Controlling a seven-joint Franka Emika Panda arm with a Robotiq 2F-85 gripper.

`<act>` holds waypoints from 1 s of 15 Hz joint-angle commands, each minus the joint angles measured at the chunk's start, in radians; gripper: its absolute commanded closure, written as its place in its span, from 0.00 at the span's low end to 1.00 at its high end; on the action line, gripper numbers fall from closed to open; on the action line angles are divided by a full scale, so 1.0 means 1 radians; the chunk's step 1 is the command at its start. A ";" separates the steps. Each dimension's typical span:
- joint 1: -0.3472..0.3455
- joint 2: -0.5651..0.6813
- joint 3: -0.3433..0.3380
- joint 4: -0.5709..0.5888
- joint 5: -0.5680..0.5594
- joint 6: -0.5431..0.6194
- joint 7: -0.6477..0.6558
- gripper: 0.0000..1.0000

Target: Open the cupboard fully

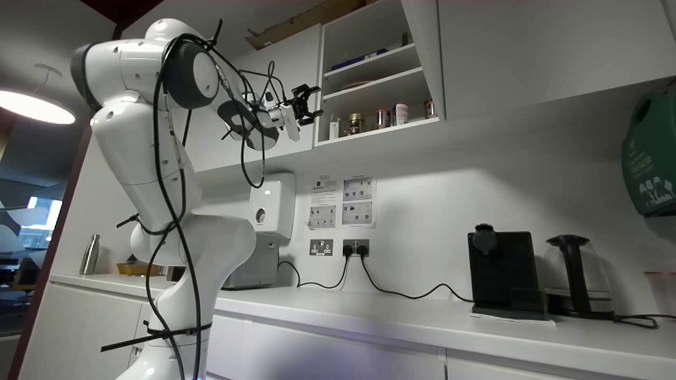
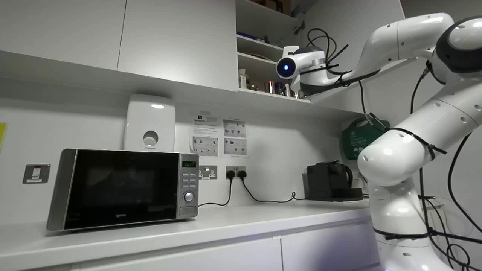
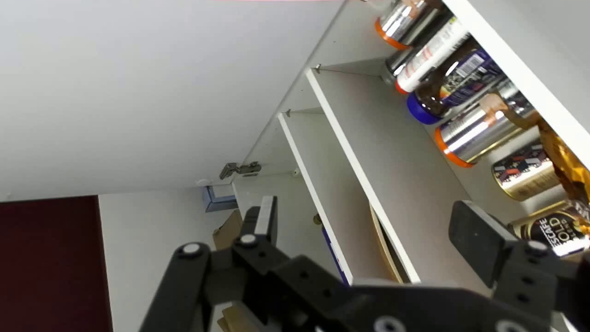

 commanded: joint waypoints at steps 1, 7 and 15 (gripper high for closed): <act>0.004 0.090 -0.061 0.095 0.041 0.112 0.151 0.00; -0.031 0.151 -0.121 0.102 0.344 0.300 0.135 0.00; -0.107 0.159 -0.080 0.085 0.848 0.355 -0.442 0.00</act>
